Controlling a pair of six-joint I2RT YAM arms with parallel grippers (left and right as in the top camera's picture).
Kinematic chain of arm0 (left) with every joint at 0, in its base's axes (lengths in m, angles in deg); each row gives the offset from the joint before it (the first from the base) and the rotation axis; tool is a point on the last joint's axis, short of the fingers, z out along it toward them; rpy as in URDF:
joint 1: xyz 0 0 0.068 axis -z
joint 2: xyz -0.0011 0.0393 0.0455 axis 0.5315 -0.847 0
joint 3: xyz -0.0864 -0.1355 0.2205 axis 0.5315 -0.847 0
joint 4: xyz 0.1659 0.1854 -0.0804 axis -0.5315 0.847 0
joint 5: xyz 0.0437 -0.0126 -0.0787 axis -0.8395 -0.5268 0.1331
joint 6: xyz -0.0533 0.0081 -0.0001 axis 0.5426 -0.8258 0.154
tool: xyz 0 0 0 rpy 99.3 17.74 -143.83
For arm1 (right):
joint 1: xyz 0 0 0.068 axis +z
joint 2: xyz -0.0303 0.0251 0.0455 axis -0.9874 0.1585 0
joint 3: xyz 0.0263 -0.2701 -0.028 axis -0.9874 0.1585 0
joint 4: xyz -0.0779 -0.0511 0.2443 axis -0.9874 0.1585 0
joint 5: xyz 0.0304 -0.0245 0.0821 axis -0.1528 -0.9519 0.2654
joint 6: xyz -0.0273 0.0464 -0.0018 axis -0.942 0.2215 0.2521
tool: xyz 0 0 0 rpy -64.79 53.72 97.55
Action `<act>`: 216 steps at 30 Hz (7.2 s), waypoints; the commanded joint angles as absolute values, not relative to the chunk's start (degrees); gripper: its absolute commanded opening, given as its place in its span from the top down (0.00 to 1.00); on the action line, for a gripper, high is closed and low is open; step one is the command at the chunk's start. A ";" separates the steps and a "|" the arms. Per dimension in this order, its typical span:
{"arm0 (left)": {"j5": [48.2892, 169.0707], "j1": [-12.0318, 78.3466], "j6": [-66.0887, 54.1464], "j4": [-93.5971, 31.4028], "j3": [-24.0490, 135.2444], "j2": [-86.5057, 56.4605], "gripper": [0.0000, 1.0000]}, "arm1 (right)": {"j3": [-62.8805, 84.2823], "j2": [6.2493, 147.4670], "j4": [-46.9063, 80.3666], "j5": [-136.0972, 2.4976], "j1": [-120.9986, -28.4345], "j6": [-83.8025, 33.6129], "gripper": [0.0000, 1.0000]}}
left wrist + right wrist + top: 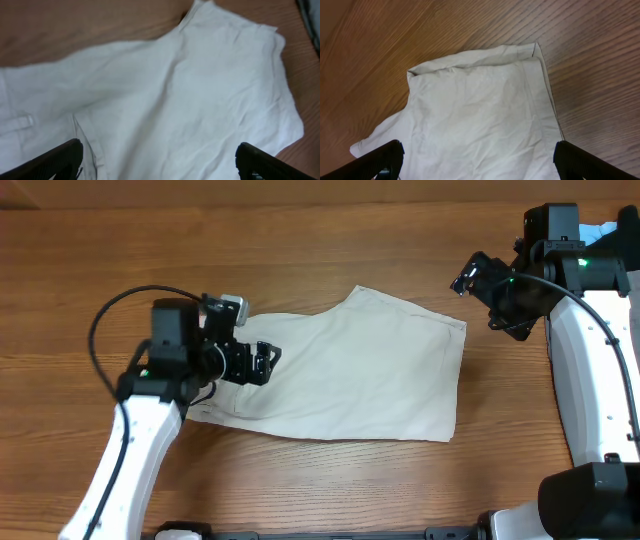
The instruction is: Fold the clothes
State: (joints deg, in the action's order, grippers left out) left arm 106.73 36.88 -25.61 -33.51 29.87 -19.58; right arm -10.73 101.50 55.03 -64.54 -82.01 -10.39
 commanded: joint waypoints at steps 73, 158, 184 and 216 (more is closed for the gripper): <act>94.06 16.01 14.43 -23.70 31.23 -47.03 0.96 | -9.20 112.50 57.11 -66.40 -70.84 -16.66 0.16; 102.21 16.01 -8.98 -15.24 40.32 -36.32 0.00 | 3.63 126.66 42.62 -67.25 -77.48 -12.57 0.96; 98.74 16.05 -11.60 -17.64 39.58 -52.67 0.01 | 3.63 126.66 43.45 -68.56 -77.63 -9.40 0.83; 93.10 15.88 -7.84 -32.79 39.58 -52.78 0.82 | 3.61 126.66 42.36 -65.28 -77.53 -12.55 0.00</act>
State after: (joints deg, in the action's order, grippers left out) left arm 103.57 17.13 -10.24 -31.33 39.62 -52.06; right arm 1.97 124.95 42.97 -60.65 -76.61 -9.77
